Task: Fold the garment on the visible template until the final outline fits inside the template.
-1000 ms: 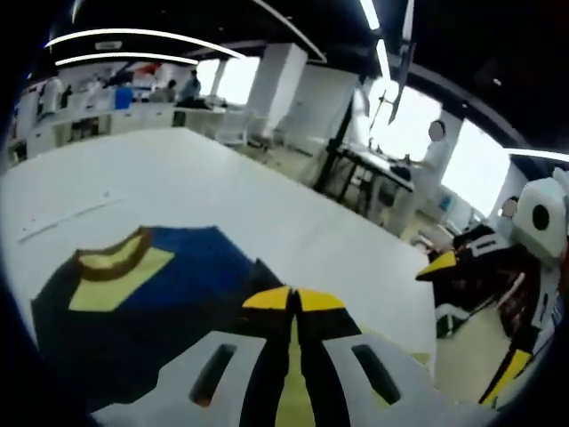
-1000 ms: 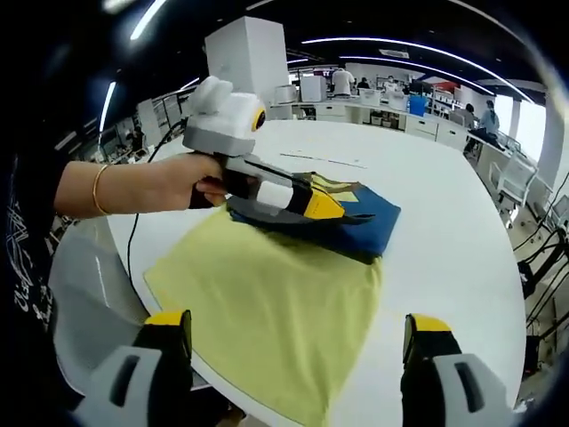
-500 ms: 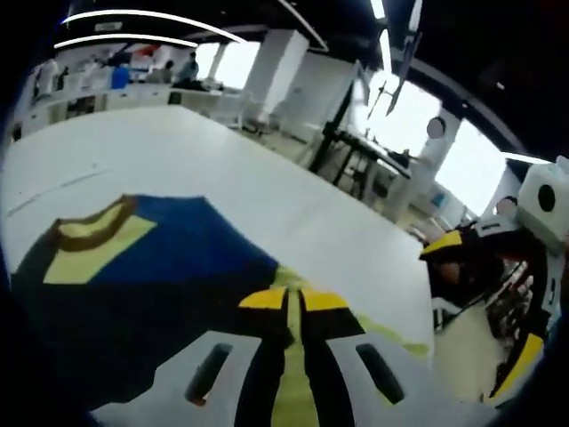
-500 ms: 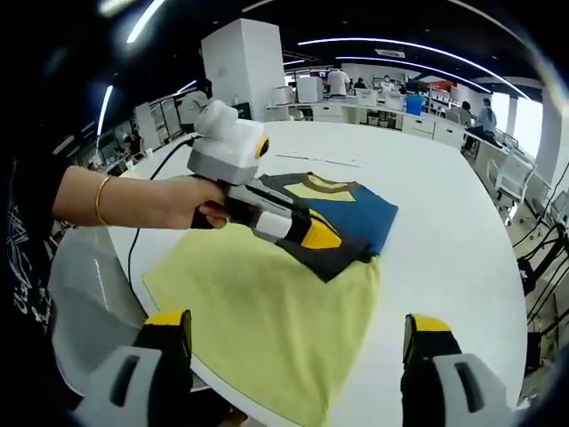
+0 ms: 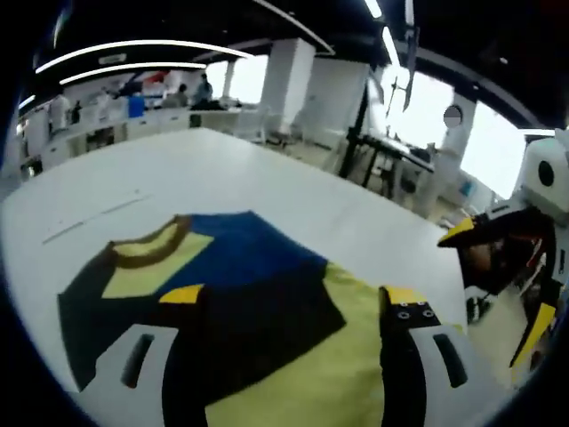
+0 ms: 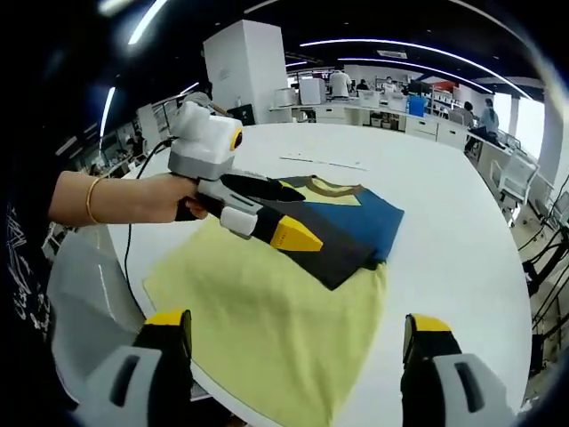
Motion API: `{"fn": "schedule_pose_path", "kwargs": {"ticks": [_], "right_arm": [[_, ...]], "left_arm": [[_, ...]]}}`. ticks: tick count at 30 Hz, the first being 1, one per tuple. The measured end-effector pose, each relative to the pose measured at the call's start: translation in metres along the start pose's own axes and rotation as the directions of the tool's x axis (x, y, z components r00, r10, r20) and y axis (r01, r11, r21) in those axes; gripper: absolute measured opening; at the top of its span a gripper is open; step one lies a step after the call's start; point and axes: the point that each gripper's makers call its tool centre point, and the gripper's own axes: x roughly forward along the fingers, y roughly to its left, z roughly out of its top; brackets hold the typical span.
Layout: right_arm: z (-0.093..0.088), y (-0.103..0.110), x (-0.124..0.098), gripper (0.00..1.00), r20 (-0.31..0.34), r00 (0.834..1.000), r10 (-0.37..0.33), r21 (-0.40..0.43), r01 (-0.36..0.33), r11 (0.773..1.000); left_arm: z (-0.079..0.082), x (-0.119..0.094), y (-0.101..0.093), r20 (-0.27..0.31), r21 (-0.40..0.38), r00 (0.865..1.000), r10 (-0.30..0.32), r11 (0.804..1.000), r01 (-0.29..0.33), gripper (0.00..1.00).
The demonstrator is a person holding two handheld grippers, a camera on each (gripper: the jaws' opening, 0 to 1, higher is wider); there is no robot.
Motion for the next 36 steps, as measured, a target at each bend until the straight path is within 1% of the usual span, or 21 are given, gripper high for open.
{"fn": "schedule_pose_path", "kwargs": {"ticks": [4,7,9,11,13,19,25,27,36], "right_arm": [[0.002,0.000,0.002,0.99,0.002,1.000,0.000,-0.004,0.000,1.000],[0.003,0.000,0.004,0.99,0.002,1.000,0.000,-0.006,0.000,1.000],[0.003,-0.001,0.004,0.99,0.003,1.000,0.000,-0.006,0.000,1.000],[0.004,-0.002,0.004,0.99,0.005,1.000,-0.002,-0.004,0.002,1.000],[0.004,-0.002,0.005,0.99,0.007,1.000,-0.004,0.000,0.004,1.000],[0.005,-0.003,0.008,0.99,0.004,1.000,0.000,0.003,0.000,1.000],[0.006,-0.003,0.010,0.99,-0.002,1.000,0.001,-0.009,-0.001,1.000],[0.007,-0.003,0.011,0.99,0.000,1.000,-0.001,-0.009,0.001,1.000],[0.002,-0.002,0.013,0.99,-0.018,1.000,0.001,-0.015,-0.001,1.000]], "left_arm": [[0.002,-0.013,0.011,0.012,0.003,1.000,0.027,1.000,-0.027,0.94],[0.003,-0.025,0.018,0.021,0.012,0.999,0.048,0.999,-0.048,0.99],[0.002,-0.033,0.023,0.007,0.016,0.998,0.061,0.998,-0.061,0.99],[0.004,-0.043,0.028,0.025,0.012,0.997,0.072,0.997,-0.072,0.99],[0.003,-0.053,0.033,0.026,0.005,0.996,0.080,0.997,-0.081,0.99],[-0.002,-0.079,0.048,0.028,0.023,0.993,0.115,0.993,-0.116,0.99],[-0.014,-0.103,0.057,0.014,0.045,0.990,0.144,0.989,-0.144,0.99],[-0.021,-0.112,0.061,0.003,0.047,0.988,0.155,0.987,-0.154,0.99],[-0.043,-0.140,0.062,-0.020,0.054,0.987,0.161,0.986,-0.160,0.99]]}}
